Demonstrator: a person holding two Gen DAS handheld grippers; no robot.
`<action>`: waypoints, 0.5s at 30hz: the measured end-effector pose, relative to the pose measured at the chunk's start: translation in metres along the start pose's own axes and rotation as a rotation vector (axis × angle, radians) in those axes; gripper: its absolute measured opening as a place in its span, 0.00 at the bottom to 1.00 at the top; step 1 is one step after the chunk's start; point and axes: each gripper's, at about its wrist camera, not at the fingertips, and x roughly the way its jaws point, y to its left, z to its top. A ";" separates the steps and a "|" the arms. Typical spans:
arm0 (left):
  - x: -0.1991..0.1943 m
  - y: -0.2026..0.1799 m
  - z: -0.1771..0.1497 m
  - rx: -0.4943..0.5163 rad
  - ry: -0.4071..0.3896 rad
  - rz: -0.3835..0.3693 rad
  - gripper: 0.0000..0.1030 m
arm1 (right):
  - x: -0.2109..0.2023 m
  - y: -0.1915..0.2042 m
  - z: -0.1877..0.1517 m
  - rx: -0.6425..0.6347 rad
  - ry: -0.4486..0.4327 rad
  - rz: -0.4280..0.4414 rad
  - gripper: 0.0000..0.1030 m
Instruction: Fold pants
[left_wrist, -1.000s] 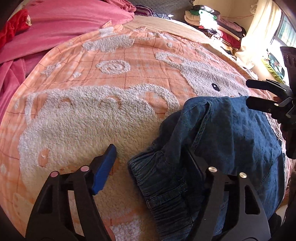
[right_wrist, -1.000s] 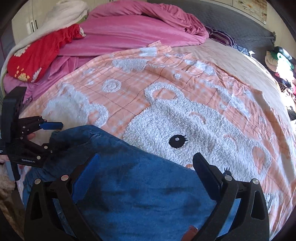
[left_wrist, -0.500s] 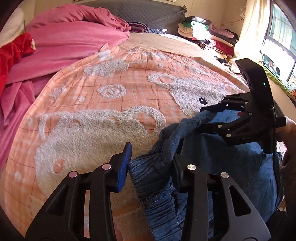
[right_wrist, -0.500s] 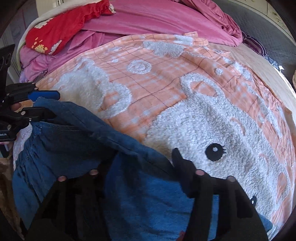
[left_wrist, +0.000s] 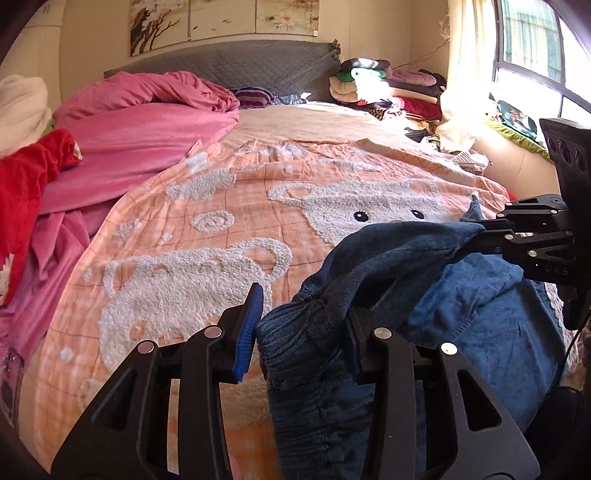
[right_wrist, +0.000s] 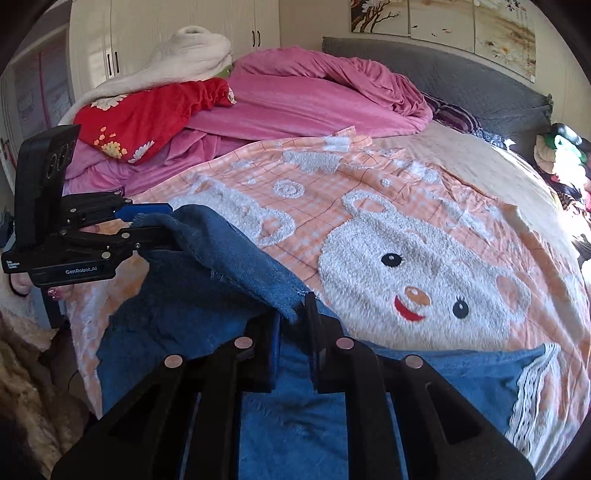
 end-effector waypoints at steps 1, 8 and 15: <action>-0.006 -0.003 -0.002 0.005 -0.003 -0.003 0.31 | -0.008 0.006 -0.006 0.010 -0.001 -0.002 0.11; -0.037 -0.015 -0.039 0.038 0.038 -0.017 0.31 | -0.041 0.056 -0.051 0.056 -0.004 0.027 0.11; -0.054 -0.010 -0.074 0.033 0.127 -0.071 0.30 | -0.049 0.097 -0.089 0.079 0.012 0.080 0.11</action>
